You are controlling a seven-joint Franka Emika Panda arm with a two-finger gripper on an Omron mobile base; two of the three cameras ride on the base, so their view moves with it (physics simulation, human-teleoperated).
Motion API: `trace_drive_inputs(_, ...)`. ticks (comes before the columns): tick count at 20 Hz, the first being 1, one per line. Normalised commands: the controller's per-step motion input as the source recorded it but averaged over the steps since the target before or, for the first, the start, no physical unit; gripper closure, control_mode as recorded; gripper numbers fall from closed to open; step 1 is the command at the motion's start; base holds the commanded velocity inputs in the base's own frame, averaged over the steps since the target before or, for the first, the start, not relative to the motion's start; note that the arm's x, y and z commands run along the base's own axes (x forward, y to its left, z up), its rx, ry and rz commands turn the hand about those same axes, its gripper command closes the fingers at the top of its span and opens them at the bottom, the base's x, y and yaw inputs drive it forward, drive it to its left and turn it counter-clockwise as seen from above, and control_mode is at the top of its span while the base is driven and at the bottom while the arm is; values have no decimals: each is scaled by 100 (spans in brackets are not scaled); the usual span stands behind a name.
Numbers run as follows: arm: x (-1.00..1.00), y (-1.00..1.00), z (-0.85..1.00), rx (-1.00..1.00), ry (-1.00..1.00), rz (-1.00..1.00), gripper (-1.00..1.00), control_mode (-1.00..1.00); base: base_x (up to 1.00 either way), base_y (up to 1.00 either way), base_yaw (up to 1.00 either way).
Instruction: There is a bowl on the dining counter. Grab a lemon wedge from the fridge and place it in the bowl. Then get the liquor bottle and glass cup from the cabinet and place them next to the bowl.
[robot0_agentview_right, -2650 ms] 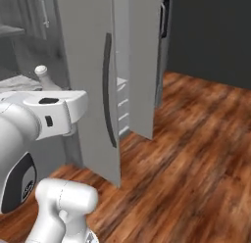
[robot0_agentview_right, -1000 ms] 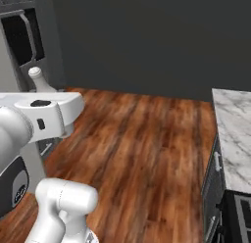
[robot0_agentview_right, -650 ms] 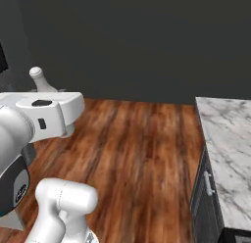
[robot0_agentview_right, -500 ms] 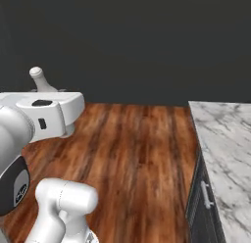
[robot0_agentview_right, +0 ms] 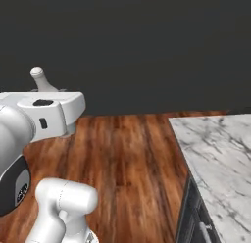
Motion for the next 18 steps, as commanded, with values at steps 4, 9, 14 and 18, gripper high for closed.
trace_drive_inputs(4,0,0,0,0,0,0,100,100,100,18,-40)
trace_drive_inputs(9,0,0,0,0,0,0,100,100,100,23,-42)
trace_drive_inputs(14,0,0,0,0,0,0,100,100,100,29,-44)
trace_drive_inputs(18,0,0,0,0,0,0,100,100,100,36,-46)
